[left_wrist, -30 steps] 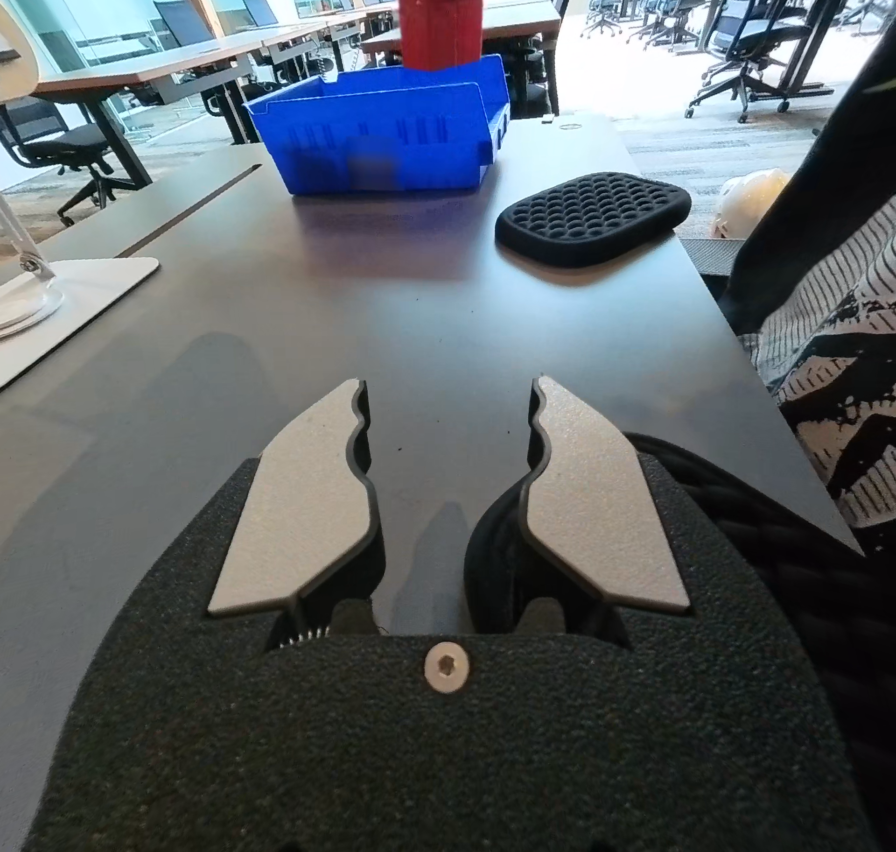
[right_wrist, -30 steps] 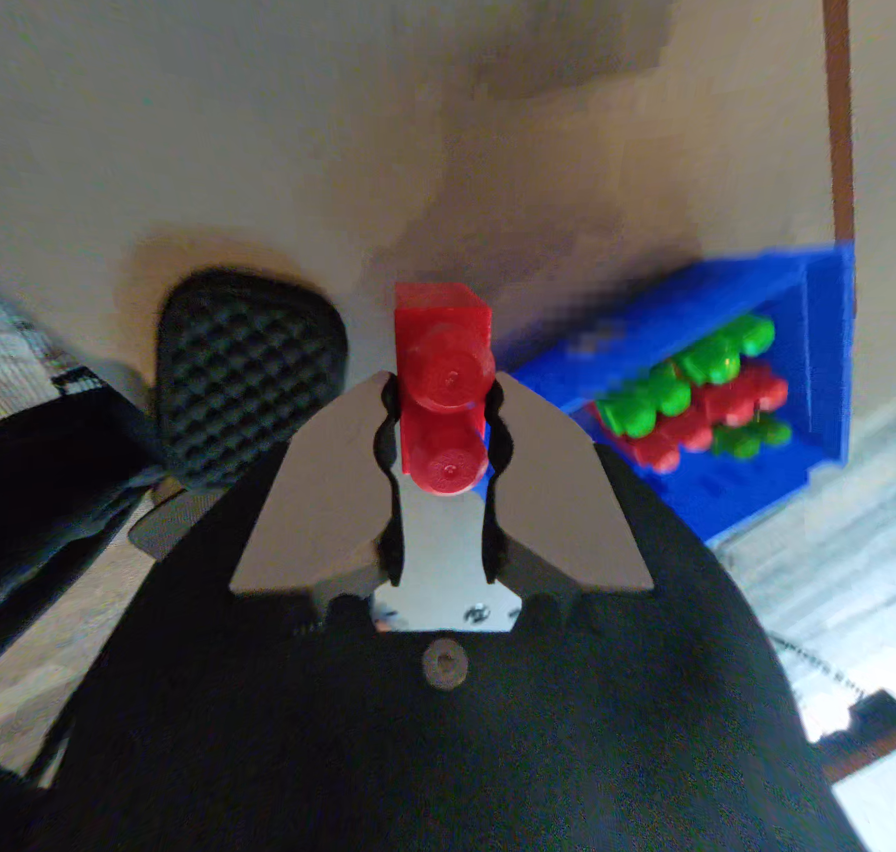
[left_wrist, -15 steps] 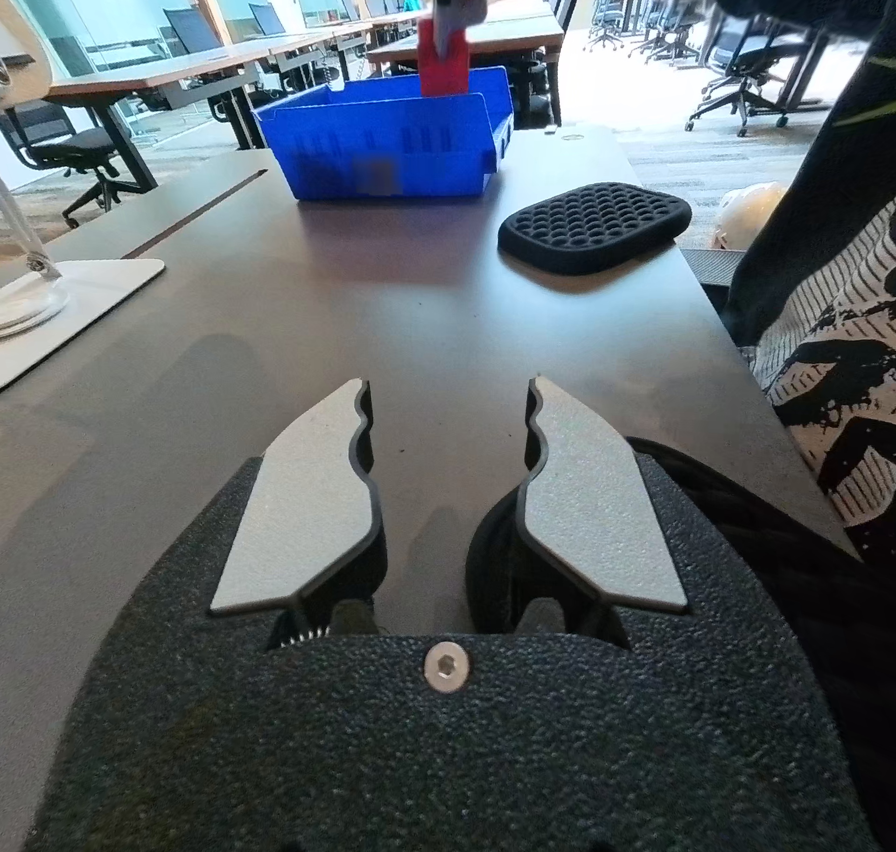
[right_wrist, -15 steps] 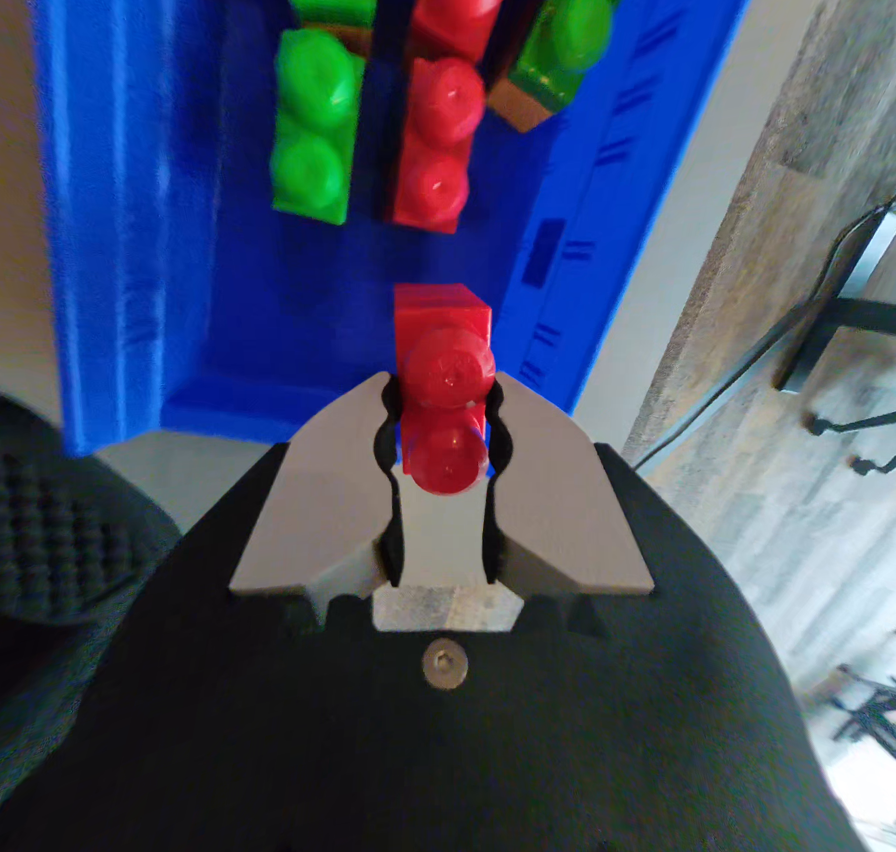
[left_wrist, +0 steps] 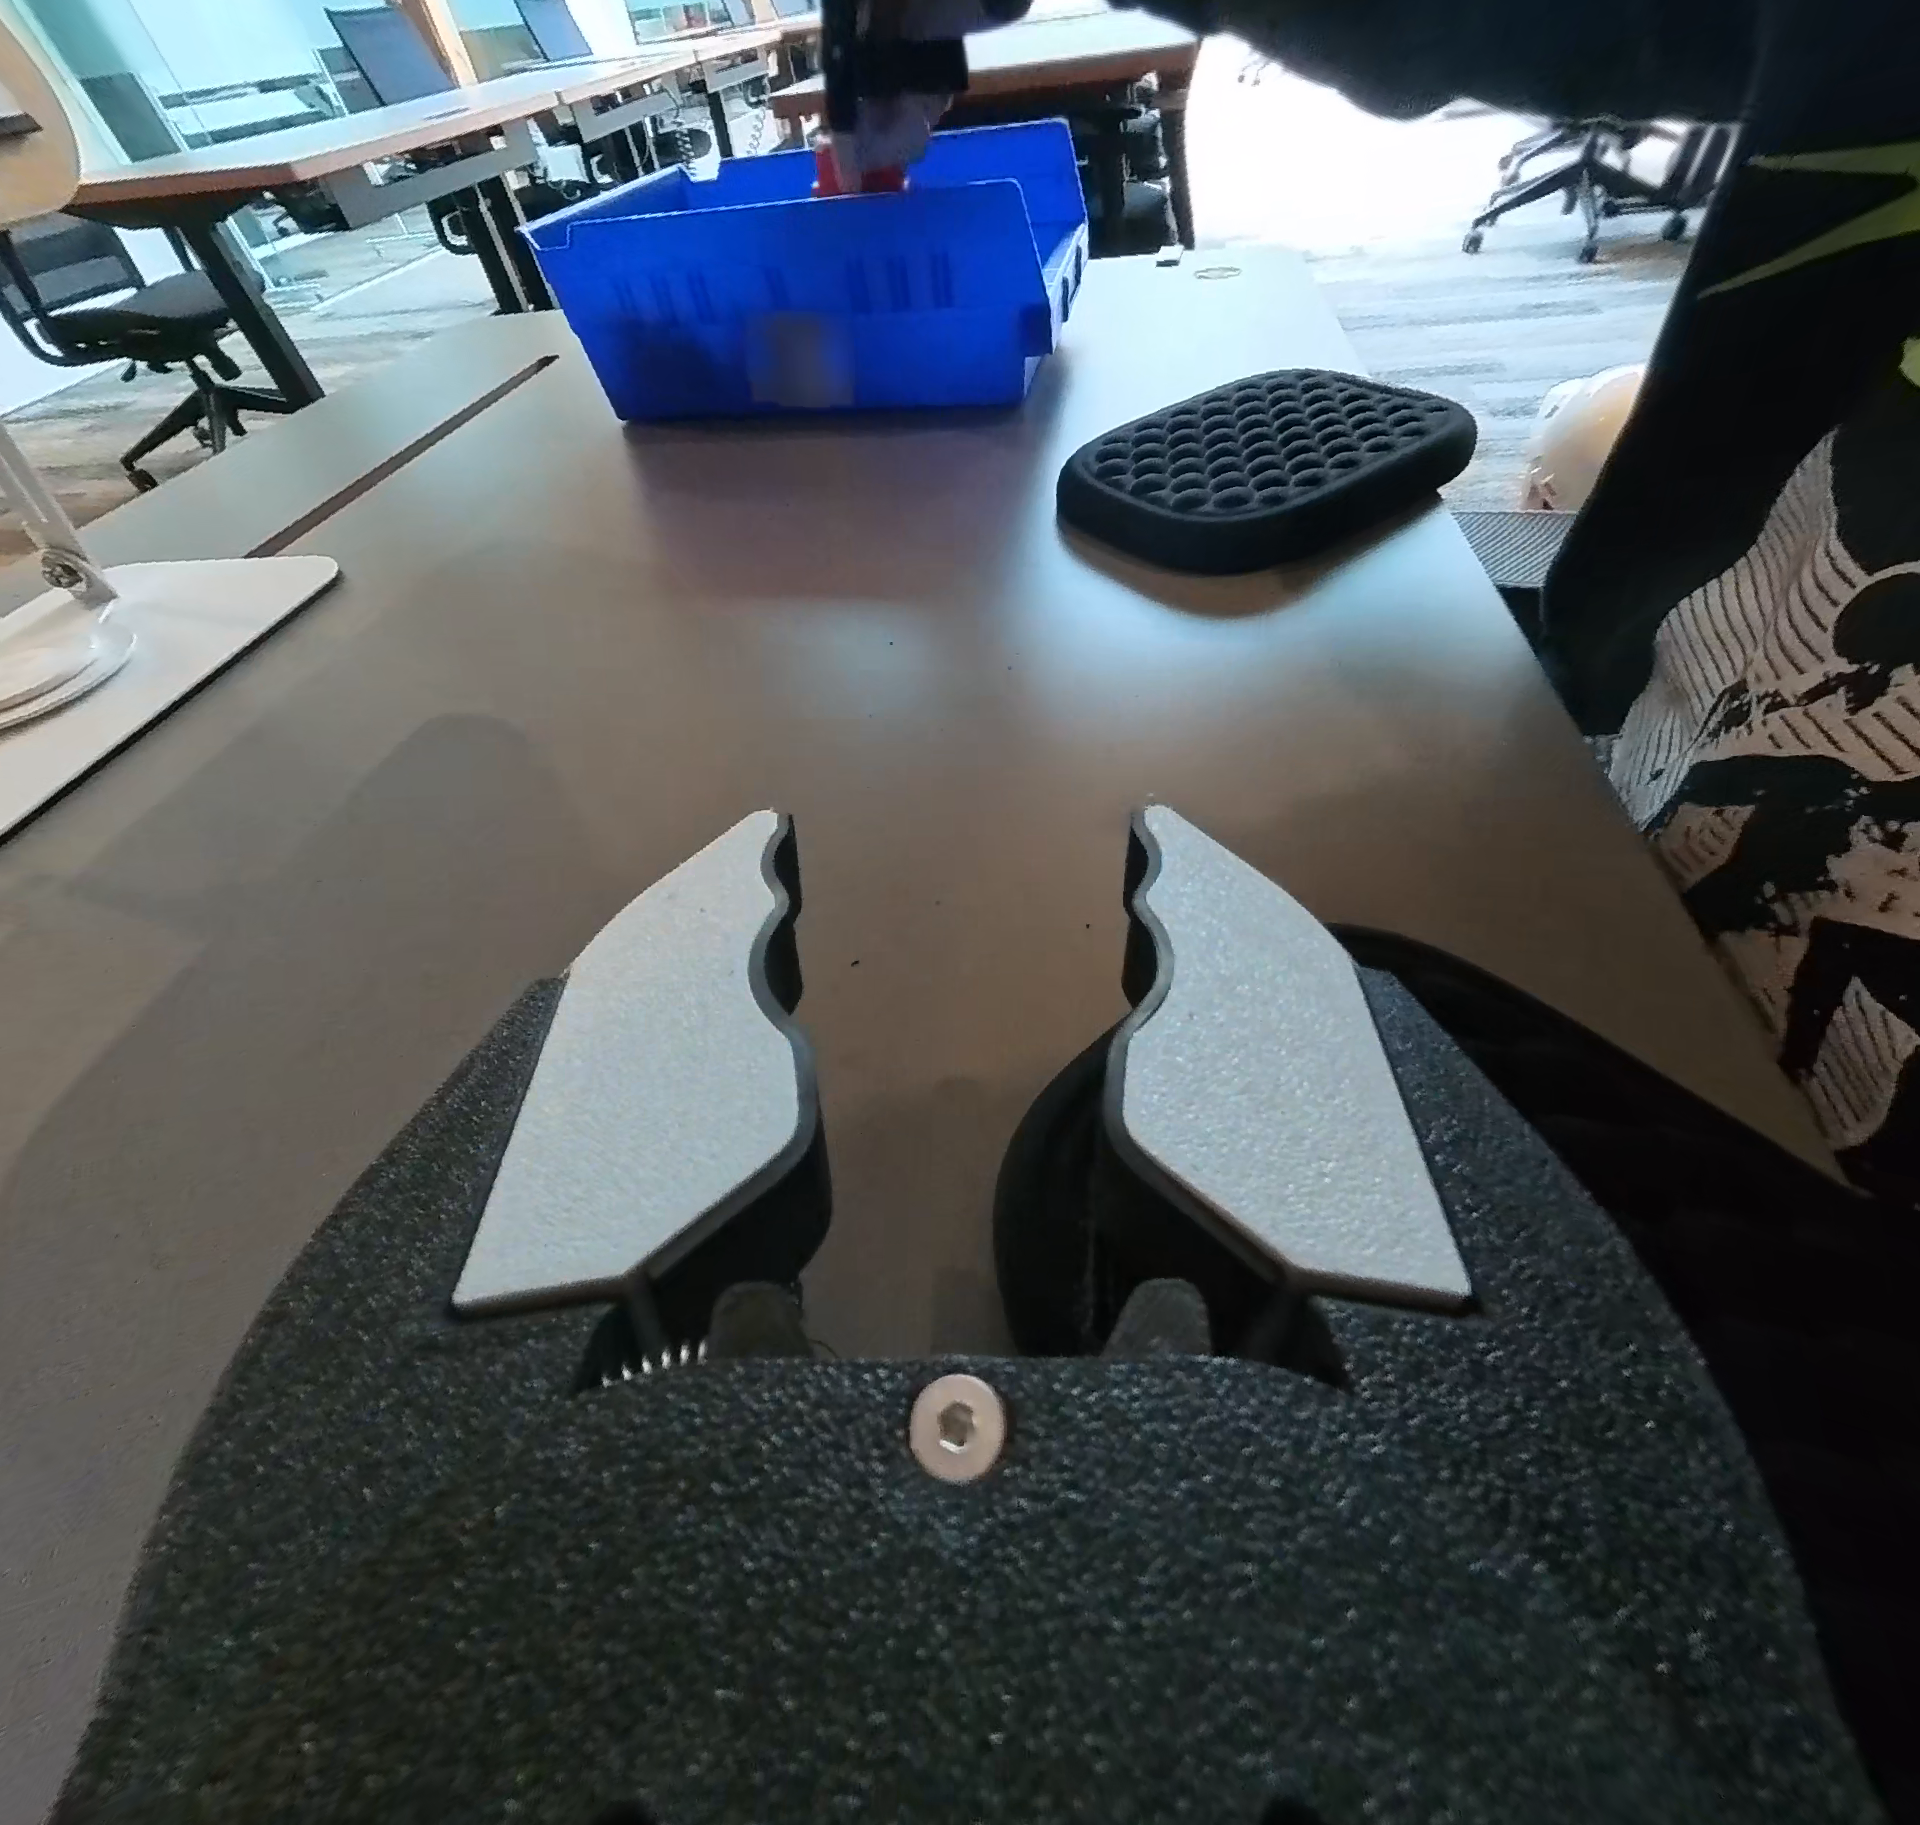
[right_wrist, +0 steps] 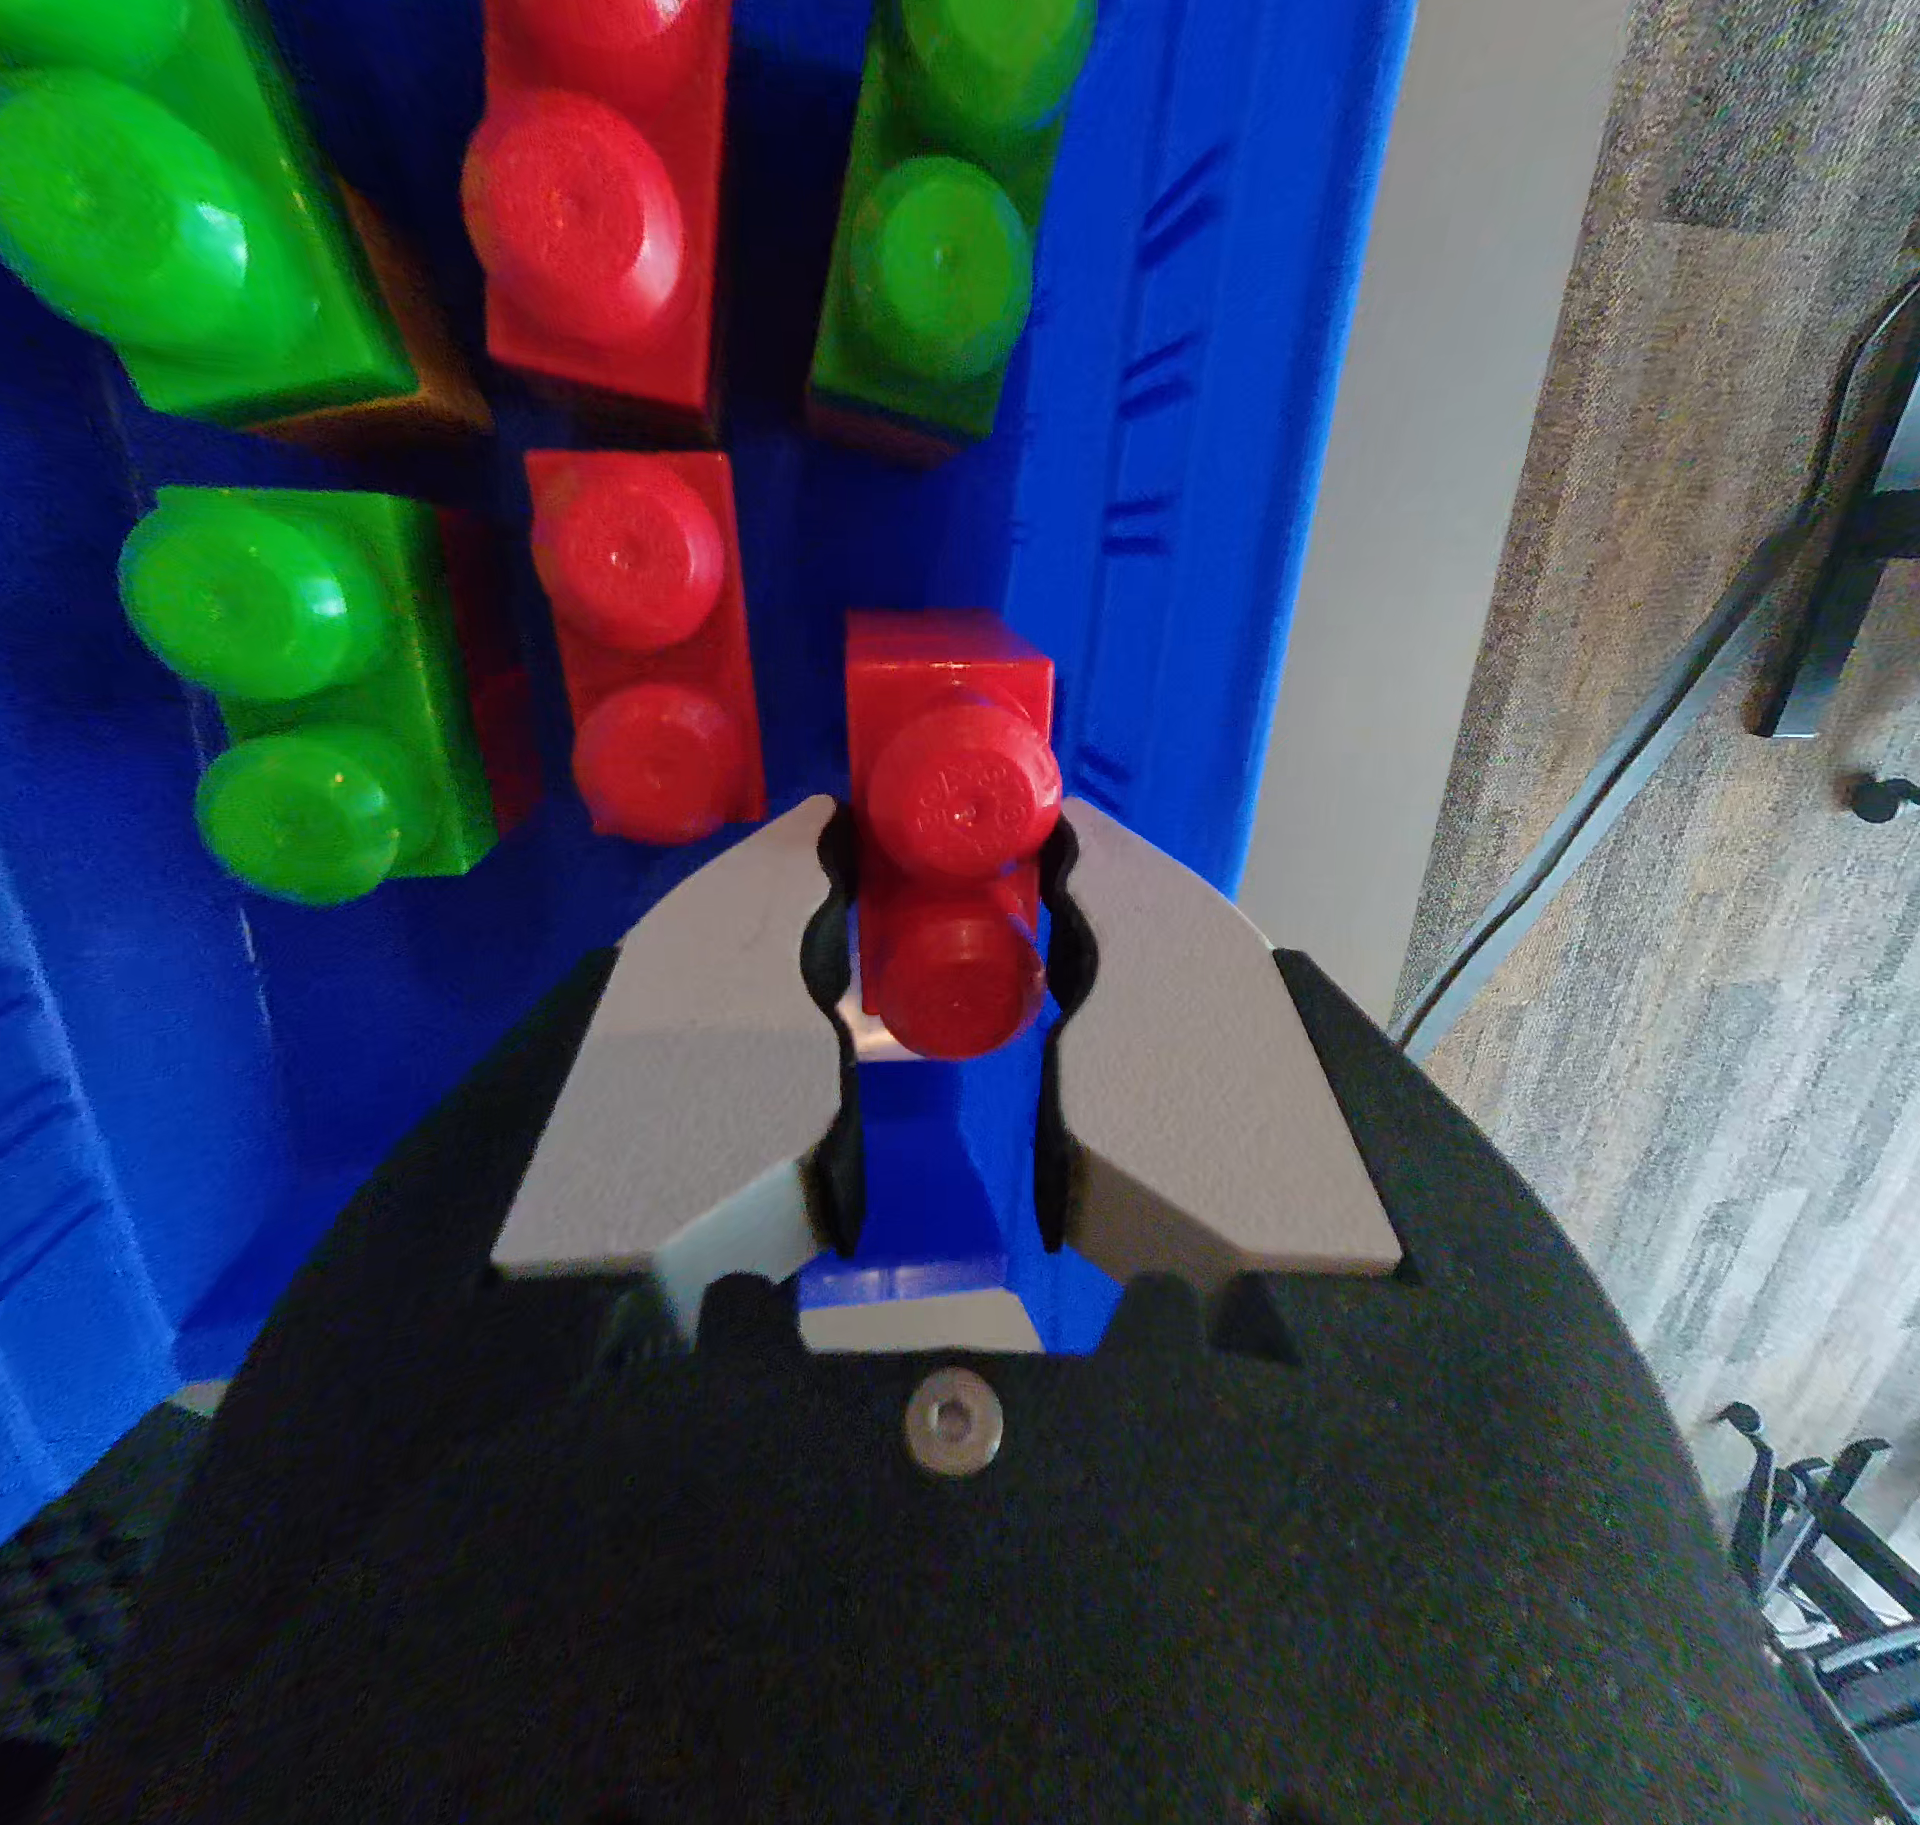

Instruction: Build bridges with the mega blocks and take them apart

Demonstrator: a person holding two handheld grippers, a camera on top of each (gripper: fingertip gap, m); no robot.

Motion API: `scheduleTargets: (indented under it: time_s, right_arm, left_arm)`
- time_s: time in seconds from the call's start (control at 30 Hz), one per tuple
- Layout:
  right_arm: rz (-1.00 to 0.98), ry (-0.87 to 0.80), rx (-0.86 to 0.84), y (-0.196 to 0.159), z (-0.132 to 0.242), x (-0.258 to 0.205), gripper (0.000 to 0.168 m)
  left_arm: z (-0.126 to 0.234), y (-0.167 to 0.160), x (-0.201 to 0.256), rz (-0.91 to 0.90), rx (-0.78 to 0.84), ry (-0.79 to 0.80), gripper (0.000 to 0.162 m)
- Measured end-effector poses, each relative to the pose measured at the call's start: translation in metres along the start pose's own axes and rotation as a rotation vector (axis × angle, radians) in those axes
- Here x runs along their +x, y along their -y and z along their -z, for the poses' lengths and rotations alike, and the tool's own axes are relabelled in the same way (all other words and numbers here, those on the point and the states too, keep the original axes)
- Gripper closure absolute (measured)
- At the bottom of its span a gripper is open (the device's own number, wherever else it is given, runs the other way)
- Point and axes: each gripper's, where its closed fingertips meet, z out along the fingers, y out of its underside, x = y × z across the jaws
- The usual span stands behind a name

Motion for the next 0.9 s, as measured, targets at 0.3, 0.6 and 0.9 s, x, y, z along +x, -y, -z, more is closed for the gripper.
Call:
scheduleTargets:
  time_s: [0.3, 0.6, 0.9]
  right_arm:
    - [0.004, -0.009, -0.039, 0.014, -0.02, -0.003, 0.134]
    - [0.0, -0.009, -0.053, 0.016, -0.029, -0.004, 0.133]
    - [0.025, -0.012, -0.002, 0.017, -0.004, -0.003, 0.128]
  left_arm:
    - [0.0, 0.0, 0.0, -0.003, -0.001, -0.002, 0.102]
    - [-0.001, -0.001, 0.001, -0.007, -0.006, -0.002, 0.103]
    - [-0.001, 0.0, -0.001, -0.005, -0.004, 0.005, 0.103]
